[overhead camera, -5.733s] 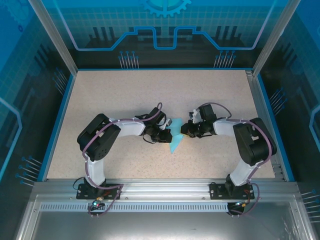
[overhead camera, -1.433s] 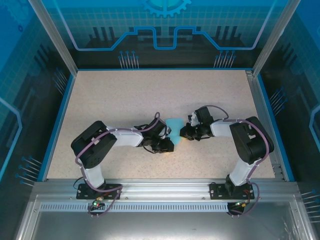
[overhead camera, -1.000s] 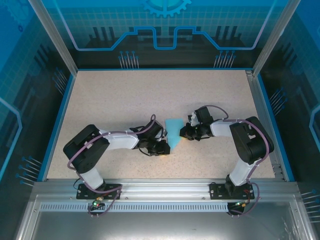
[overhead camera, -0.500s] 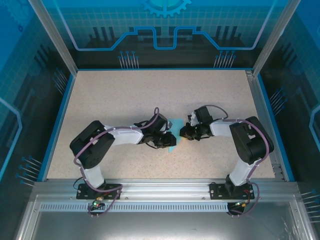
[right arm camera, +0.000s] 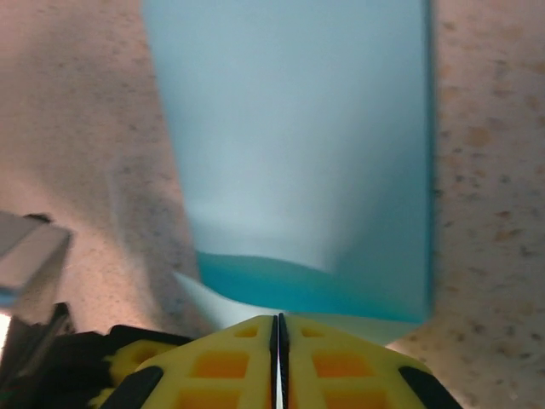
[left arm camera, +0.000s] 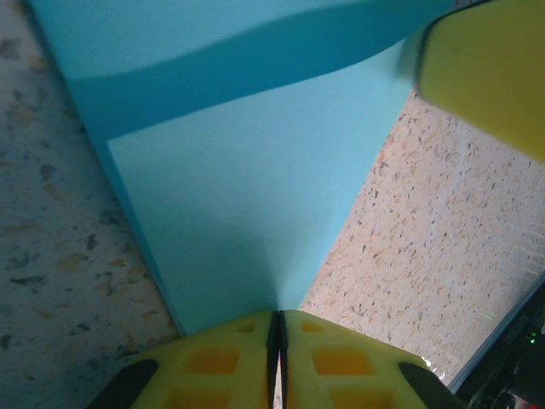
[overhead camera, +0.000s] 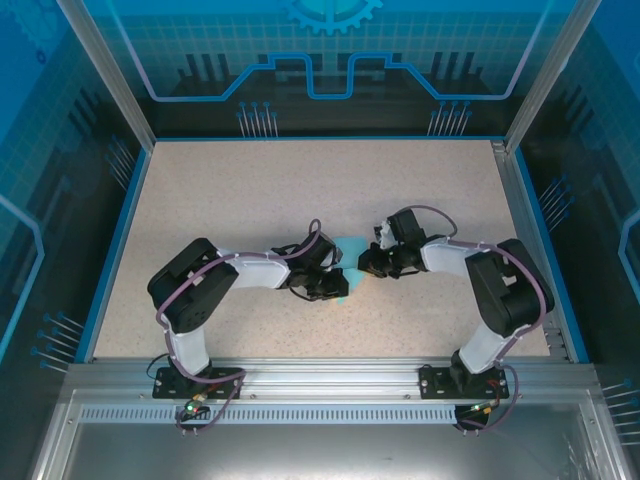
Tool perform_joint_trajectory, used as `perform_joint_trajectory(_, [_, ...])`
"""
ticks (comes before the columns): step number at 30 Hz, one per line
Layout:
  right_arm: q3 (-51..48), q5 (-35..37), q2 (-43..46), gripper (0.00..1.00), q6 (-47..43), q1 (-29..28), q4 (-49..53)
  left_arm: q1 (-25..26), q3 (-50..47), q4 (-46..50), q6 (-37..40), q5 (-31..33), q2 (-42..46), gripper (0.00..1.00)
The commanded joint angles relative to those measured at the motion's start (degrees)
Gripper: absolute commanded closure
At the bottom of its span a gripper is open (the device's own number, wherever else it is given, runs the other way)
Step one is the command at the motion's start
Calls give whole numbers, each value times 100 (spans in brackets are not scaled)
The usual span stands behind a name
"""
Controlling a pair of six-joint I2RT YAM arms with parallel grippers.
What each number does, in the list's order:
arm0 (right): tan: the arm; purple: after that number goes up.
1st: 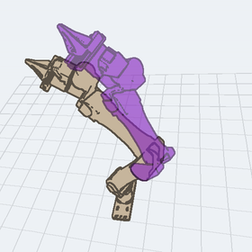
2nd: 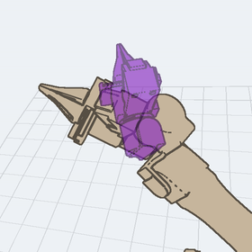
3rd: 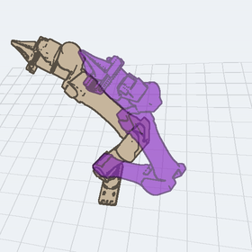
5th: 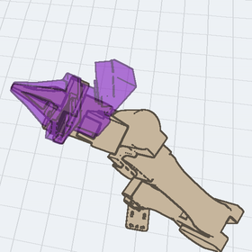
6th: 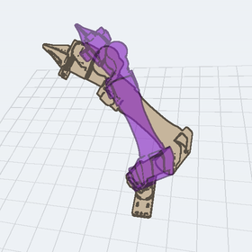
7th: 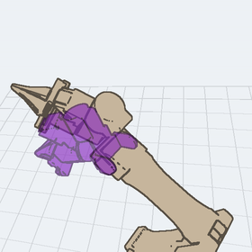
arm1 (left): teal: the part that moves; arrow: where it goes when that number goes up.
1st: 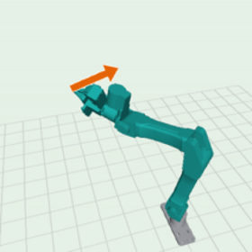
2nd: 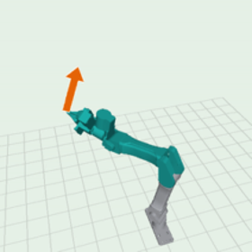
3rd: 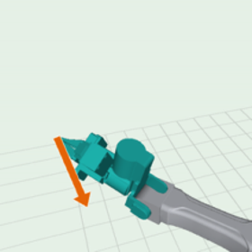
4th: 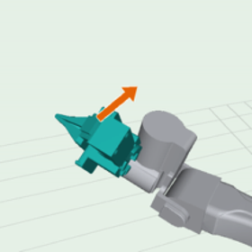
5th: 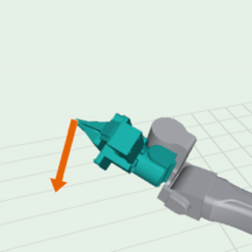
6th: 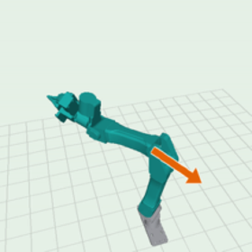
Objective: Fold a paper plane with a square sheet of paper (pick it up from the middle)
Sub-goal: Third fold the triangle at the center of the table.
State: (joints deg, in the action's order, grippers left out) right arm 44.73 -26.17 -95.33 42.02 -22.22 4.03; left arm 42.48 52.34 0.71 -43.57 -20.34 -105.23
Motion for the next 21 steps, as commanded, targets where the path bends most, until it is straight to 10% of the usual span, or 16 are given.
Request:
perform_joint_trajectory(1, [-85, -137, 237, 90, 39, -163, 3, -36, -187, 322, 112, 276, -34, 88])
perform_joint_trajectory(21, [-729, -35, -346, 93, 234, -113, -654, -34, -240, 374, 139, 336, -97, 91])
